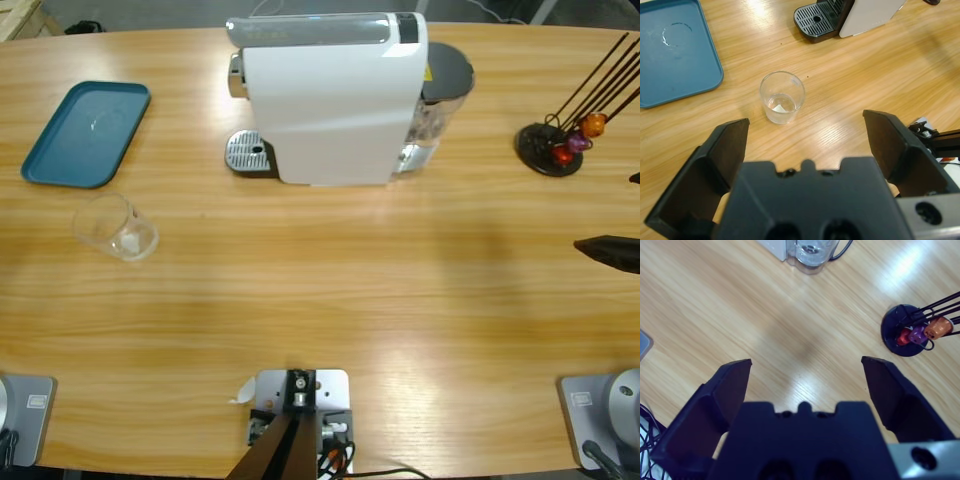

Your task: Pour coffee

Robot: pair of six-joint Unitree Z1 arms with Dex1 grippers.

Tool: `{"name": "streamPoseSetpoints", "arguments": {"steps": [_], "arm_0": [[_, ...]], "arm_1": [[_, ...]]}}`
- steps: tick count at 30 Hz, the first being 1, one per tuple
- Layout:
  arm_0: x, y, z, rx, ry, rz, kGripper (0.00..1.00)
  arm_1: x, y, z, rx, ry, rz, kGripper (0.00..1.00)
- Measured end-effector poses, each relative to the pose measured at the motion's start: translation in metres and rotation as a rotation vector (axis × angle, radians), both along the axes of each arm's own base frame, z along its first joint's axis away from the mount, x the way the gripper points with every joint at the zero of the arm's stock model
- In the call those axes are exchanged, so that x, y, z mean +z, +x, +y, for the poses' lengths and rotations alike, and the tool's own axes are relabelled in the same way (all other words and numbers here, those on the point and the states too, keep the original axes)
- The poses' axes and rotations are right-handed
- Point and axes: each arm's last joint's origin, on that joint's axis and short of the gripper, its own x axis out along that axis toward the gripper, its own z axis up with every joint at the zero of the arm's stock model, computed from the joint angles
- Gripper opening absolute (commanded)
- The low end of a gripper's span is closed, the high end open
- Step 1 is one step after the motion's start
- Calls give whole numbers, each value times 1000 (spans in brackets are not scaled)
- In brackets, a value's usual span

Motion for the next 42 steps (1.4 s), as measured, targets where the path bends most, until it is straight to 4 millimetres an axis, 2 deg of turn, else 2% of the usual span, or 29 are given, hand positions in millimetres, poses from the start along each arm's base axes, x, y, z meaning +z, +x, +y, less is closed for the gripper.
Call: {"name": "streamPoseSetpoints", "arguments": {"steps": [5,22,26,28,31,36,38,42], "arm_0": [[0,0,0,0,0,0,1000],[0,0,0,1,-1,2,996],[5,4,-3,47,-57,20,992],[16,14,-9,56,-88,37,971],[42,41,-26,53,-141,51,861],[84,86,-54,58,-210,49,858],[92,102,-63,75,-230,69,858],[93,124,-80,49,-278,118,858]], "arm_1": [[1,-7,-6,0,21,-24,1000],[0,-5,-4,0,12,-14,1000],[0,-5,-4,0,12,-14,1000],[0,-5,-4,0,12,-14,1000],[0,-4,-4,0,10,-11,1000],[0,-4,-3,-1,9,-11,1000],[0,-4,-3,-1,9,-11,1000],[0,-4,-3,-1,9,-11,1000]]}}
